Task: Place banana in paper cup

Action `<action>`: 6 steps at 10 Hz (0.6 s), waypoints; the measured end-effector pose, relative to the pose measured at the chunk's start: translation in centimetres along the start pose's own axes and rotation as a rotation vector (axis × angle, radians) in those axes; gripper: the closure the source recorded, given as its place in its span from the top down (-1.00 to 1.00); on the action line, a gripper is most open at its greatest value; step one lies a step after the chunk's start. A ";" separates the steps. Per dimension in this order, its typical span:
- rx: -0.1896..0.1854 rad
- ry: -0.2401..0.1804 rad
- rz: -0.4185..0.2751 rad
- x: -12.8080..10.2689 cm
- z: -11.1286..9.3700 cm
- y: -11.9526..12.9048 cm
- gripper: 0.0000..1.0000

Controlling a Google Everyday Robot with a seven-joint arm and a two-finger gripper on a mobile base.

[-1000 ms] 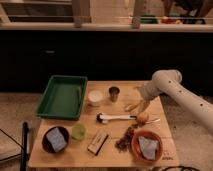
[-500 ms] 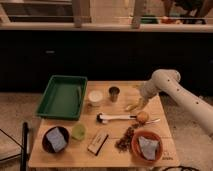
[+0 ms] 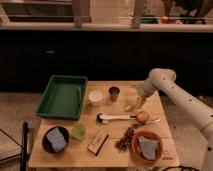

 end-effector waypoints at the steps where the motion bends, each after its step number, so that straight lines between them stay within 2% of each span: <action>1: -0.010 -0.001 0.004 0.5 0.7 0.3 0.60; 6: -0.049 -0.010 0.021 1.7 2.6 1.2 0.60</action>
